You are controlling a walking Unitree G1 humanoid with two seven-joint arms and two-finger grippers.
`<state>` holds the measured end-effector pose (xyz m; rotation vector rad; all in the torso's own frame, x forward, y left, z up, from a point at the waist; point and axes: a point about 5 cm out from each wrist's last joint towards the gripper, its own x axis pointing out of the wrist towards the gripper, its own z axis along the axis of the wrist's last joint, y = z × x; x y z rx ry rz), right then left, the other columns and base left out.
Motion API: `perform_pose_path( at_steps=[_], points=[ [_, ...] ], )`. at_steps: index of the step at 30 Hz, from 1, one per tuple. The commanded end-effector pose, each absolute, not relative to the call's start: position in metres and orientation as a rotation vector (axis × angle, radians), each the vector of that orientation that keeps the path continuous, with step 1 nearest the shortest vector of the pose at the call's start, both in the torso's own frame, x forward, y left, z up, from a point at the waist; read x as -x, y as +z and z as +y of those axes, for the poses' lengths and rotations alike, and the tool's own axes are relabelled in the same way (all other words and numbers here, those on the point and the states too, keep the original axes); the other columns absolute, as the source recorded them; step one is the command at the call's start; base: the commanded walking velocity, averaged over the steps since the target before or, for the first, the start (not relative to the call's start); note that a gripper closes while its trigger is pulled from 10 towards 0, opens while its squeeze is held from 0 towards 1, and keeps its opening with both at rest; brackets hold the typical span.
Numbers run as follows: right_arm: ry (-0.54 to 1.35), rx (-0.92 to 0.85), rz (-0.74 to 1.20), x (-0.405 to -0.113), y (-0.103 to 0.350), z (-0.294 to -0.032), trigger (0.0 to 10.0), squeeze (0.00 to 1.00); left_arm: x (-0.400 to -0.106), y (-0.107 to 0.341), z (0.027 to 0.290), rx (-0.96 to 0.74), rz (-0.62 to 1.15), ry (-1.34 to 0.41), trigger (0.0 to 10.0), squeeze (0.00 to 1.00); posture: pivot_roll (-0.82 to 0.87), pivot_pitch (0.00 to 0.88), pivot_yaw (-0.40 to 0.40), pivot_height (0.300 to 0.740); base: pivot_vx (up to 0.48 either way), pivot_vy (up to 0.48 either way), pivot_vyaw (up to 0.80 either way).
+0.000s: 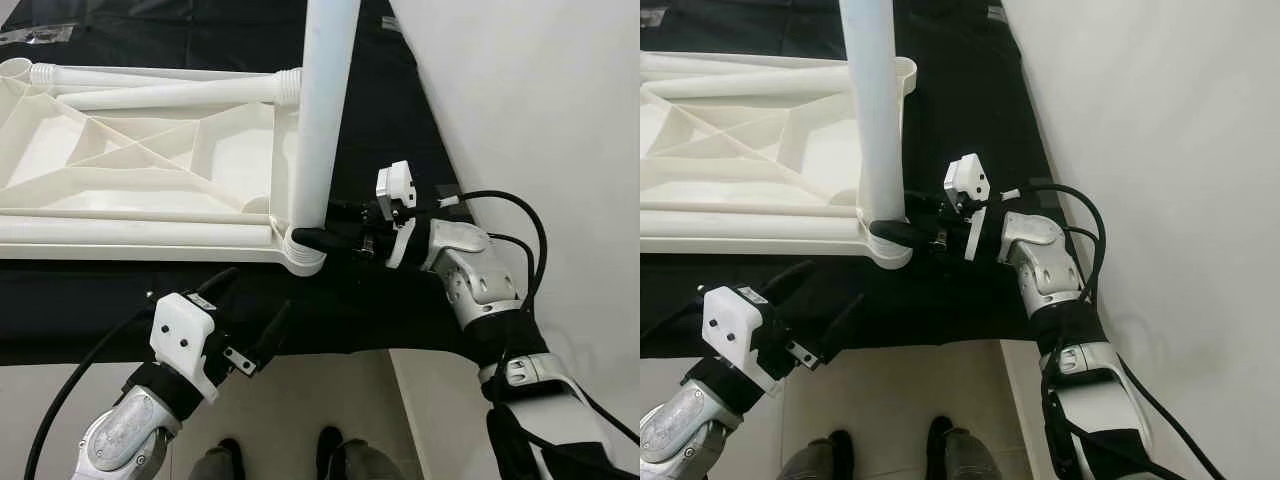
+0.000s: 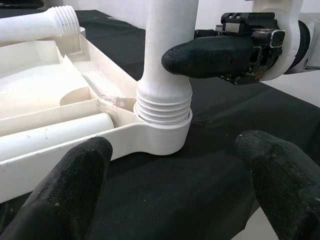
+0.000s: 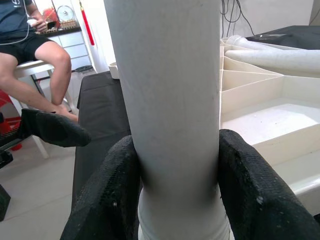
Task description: Building children table
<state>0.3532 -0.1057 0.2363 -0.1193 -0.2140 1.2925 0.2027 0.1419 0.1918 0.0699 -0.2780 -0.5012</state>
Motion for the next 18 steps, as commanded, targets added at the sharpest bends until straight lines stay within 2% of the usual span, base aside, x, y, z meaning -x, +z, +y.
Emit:
perform_pose_path(
  at_steps=[1,9,11,12,14,15,16,17,18],
  points=[
    [1.281,0.098,-0.251,-0.353,0.241,-0.108,0.0,0.00,-0.200,0.188,0.139,-0.060,-0.254,-0.519,10.0,0.00,0.14,0.312,-0.099,0.740,0.000,0.000,0.00],
    [1.242,0.113,-0.233,-0.347,0.236,-0.120,0.0,0.00,-0.200,0.186,0.138,-0.055,-0.252,-0.524,10.0,0.00,0.12,0.305,-0.101,0.740,0.000,0.000,0.00],
    [1.126,0.121,-0.195,-0.345,0.227,-0.125,0.0,0.00,-0.199,0.186,0.137,-0.052,-0.250,-0.528,10.0,0.00,0.12,0.304,-0.102,0.740,0.000,0.000,0.00],
    [1.126,0.121,-0.195,-0.345,0.227,-0.125,0.0,0.00,-0.199,0.186,0.137,-0.052,-0.250,-0.528,10.0,0.00,0.12,0.304,-0.102,0.740,0.000,0.000,0.00],
    [0.623,0.196,-0.082,-0.342,0.197,-0.129,0.0,0.00,-0.199,0.185,0.138,-0.055,-0.249,-0.527,10.0,0.00,0.12,0.308,-0.116,0.740,0.000,0.000,0.00],
    [0.623,0.196,-0.082,-0.342,0.197,-0.129,0.0,0.00,-0.199,0.185,0.138,-0.055,-0.249,-0.527,10.0,0.00,0.12,0.308,-0.116,0.740,0.000,0.000,0.00],
    [0.384,0.222,-0.023,-0.332,0.184,-0.136,0.0,0.00,-0.199,0.186,0.139,-0.055,-0.249,-0.525,10.0,0.00,0.12,0.308,-0.116,0.740,0.000,0.000,0.00],
    [0.384,0.222,-0.023,-0.332,0.184,-0.136,0.0,0.00,-0.199,0.186,0.139,-0.055,-0.249,-0.525,10.0,0.00,0.12,0.308,-0.116,0.740,0.000,0.000,0.00],
    [0.295,0.234,0.023,-0.314,0.171,-0.131,0.0,0.00,-0.200,0.186,0.140,-0.056,-0.248,-0.523,10.0,0.00,0.12,0.314,-0.110,0.740,0.000,0.000,0.00]
  ],
)
